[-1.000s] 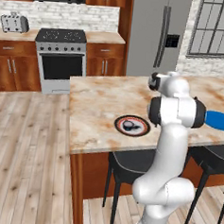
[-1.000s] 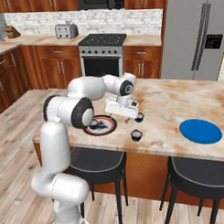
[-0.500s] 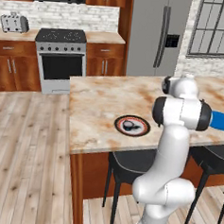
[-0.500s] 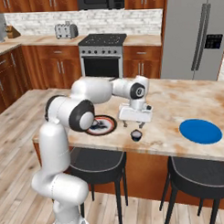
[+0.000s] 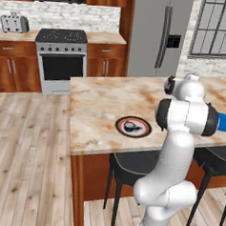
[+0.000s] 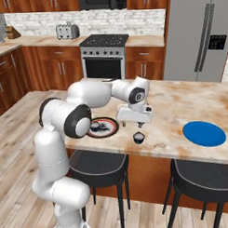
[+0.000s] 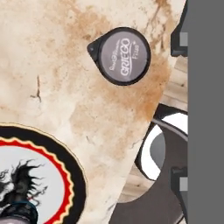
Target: Place two yogurt containers on each plate.
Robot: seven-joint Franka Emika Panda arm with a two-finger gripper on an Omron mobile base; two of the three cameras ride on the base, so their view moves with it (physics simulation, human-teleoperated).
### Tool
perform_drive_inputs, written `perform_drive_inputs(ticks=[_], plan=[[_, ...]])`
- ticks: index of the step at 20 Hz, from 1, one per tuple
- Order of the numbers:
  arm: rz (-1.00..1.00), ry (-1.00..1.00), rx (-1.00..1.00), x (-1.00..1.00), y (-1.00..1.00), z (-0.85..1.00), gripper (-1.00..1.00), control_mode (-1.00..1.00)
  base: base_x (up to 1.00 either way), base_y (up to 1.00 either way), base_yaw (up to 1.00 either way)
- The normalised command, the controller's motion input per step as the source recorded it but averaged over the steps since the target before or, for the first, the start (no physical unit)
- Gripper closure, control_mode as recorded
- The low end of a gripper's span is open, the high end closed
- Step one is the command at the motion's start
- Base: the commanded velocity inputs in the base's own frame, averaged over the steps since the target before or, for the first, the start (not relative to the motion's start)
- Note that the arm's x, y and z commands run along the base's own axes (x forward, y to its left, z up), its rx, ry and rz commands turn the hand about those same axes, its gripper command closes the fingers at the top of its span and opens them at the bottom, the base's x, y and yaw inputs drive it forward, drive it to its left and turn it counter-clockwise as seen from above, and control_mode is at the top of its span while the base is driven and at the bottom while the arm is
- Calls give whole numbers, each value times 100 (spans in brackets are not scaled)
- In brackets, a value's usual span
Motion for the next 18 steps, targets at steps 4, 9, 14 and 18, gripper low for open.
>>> perform_drive_inputs(ticks=[4, 9, 14, 18], plan=[[-16, -2, -31, 14, 11, 0, -100, -100, 0, 0, 0], [-18, -1, -22, 25, 0, -4, -100, -100, 0, 0, 0], [-20, -4, 18, 15, -11, -14, -100, -100, 0, 0, 0], [-13, 0, 1, 4, -30, 0, -100, -100, 0, 0, 0]])
